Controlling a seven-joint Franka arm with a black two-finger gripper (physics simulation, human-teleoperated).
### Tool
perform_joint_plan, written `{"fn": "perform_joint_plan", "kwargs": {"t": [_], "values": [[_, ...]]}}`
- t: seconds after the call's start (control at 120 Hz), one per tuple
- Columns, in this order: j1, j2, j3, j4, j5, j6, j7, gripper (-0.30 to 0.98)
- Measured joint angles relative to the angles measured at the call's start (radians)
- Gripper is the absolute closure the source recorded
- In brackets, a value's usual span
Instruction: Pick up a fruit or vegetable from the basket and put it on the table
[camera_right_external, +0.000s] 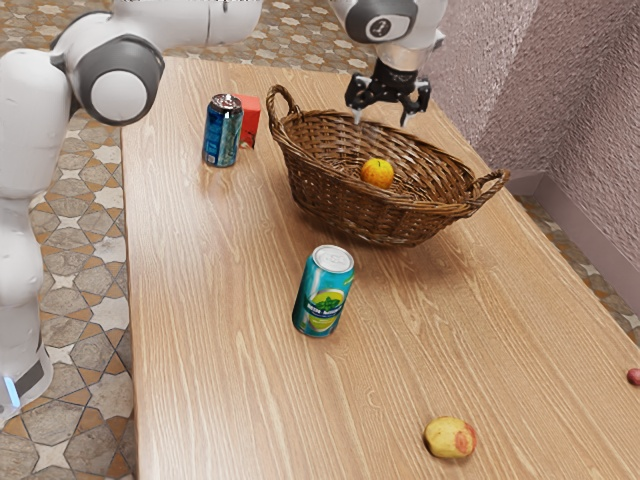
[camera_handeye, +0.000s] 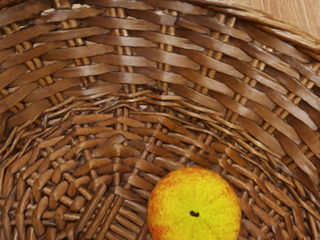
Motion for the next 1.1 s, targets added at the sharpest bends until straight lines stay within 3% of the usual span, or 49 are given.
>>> {"fn": "perform_joint_plan", "kwargs": {"t": [0.25, 0.367, 0.417, 0.558, 1.017, 1.1], "values": [[0.006, 0.074, -0.005, 0.002, 0.008, 0.115, 0.316, 0.00], [0.001, 0.070, 0.004, -0.009, 0.003, 0.148, 0.426, 0.00], [-0.006, 0.022, 0.006, -0.086, 0.001, 0.168, 0.463, 0.00], [-0.009, -0.068, 0.005, -0.231, -0.005, 0.227, 0.536, 0.00], [0.027, 0.000, 0.007, -0.241, -0.034, 0.332, 0.682, 0.00], [0.026, -0.002, 0.019, -0.241, -0.087, 0.337, 0.683, 0.00]]}}
